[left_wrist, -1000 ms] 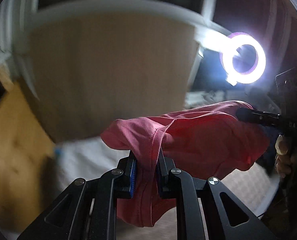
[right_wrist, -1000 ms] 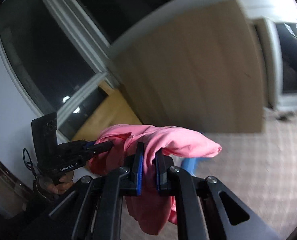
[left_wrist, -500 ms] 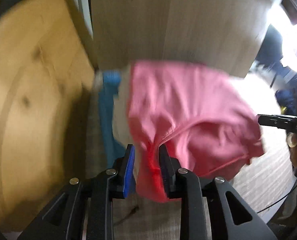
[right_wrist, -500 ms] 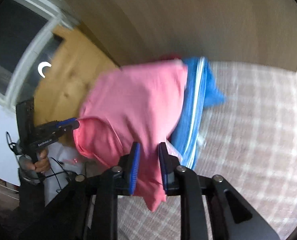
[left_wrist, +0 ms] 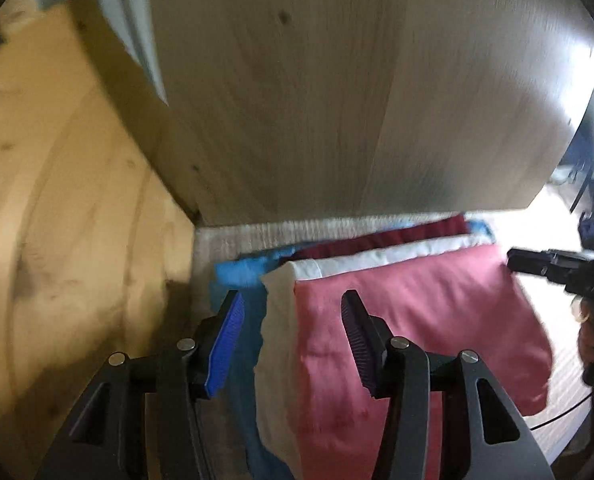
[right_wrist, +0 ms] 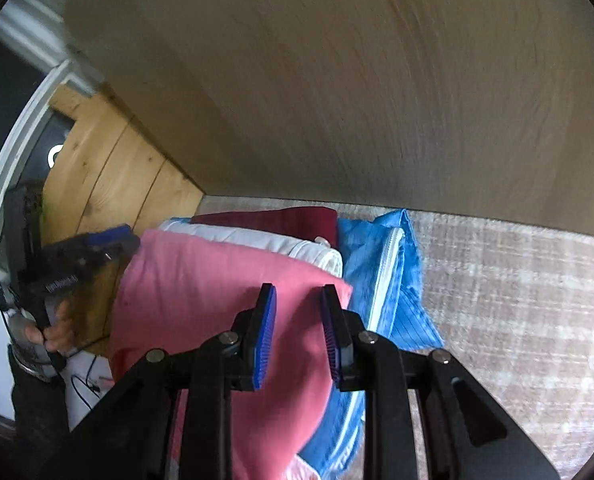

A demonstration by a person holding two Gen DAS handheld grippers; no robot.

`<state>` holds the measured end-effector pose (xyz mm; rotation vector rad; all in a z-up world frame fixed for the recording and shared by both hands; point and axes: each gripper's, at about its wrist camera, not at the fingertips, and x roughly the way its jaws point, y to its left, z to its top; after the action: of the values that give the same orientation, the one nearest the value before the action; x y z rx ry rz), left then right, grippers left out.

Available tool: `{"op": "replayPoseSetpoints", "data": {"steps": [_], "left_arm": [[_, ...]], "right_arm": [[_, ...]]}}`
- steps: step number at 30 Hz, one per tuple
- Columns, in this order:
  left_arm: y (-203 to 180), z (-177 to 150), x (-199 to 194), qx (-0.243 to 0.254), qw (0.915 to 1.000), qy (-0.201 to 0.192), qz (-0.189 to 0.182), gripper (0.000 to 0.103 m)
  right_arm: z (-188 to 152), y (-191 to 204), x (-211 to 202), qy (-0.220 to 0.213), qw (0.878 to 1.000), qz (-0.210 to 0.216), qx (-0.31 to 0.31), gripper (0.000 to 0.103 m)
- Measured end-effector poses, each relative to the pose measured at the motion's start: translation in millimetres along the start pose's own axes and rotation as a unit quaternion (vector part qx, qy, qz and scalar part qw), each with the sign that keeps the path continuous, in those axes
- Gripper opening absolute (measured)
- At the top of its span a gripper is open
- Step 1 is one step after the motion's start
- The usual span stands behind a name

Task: Fold clothes
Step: 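Carry the folded shirt with both grippers and lay it on the clothes stack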

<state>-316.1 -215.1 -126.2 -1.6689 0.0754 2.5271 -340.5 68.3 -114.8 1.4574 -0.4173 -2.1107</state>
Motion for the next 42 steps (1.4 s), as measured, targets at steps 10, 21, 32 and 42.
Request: {"op": "replayPoseSetpoints", "data": {"steps": [10, 21, 32, 42], "left_arm": [[0, -15, -3, -0.010, 0.9974, -0.060, -0.039, 0.005], [5, -24, -9, -0.011, 0.9961, -0.079, -0.038, 0.003], [11, -37, -32, -0.016, 0.9931, -0.111, -0.034, 0.000], [22, -25, -39, -0.020, 0.9909, -0.130, -0.026, 0.000]], "right_arm": [[-6, 6, 1, -0.029, 0.999, 0.032, -0.028, 0.005], [0, -16, 10, -0.032, 0.999, -0.015, 0.001, 0.049], [-20, 0, -22, -0.089, 0.995, 0.025, -0.035, 0.008], [-11, 31, -16, -0.115, 0.989, -0.016, -0.095, 0.007]]}}
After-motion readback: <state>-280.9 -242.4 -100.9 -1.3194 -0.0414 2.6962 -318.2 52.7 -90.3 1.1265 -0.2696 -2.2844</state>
